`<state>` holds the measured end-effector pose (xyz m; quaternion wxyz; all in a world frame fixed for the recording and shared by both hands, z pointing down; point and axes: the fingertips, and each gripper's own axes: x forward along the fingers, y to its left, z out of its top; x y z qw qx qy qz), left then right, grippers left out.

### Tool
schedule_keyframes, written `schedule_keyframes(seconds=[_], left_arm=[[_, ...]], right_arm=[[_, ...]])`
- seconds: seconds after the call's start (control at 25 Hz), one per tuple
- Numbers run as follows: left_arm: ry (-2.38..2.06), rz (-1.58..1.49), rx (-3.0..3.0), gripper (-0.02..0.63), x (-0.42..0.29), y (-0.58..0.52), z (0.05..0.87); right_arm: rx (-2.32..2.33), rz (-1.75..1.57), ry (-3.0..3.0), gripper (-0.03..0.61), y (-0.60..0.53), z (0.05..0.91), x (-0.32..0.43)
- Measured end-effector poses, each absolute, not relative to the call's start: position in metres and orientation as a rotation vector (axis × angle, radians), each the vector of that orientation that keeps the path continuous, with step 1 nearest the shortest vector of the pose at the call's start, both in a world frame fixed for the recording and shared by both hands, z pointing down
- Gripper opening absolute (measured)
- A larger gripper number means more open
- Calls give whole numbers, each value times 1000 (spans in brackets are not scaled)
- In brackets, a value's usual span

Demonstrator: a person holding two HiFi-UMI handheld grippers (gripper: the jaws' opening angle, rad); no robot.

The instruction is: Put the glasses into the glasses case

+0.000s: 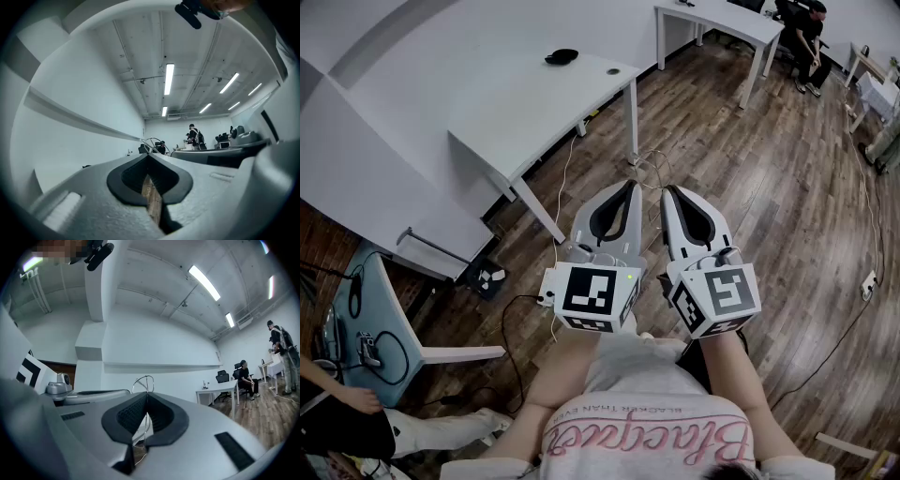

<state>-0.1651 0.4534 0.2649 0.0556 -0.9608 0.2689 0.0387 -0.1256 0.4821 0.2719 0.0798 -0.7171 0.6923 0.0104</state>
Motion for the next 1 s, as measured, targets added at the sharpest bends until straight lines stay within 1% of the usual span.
schedule_keyframes(seconds=[0.52, 1.0], left_arm=[[854, 83, -2920, 6, -162, 428, 274], [841, 86, -2952, 6, -111, 340, 279]], right_arm=[[-2141, 6, 2106, 12, 461, 280, -120], [-2186, 24, 2139, 12, 379, 283, -72]])
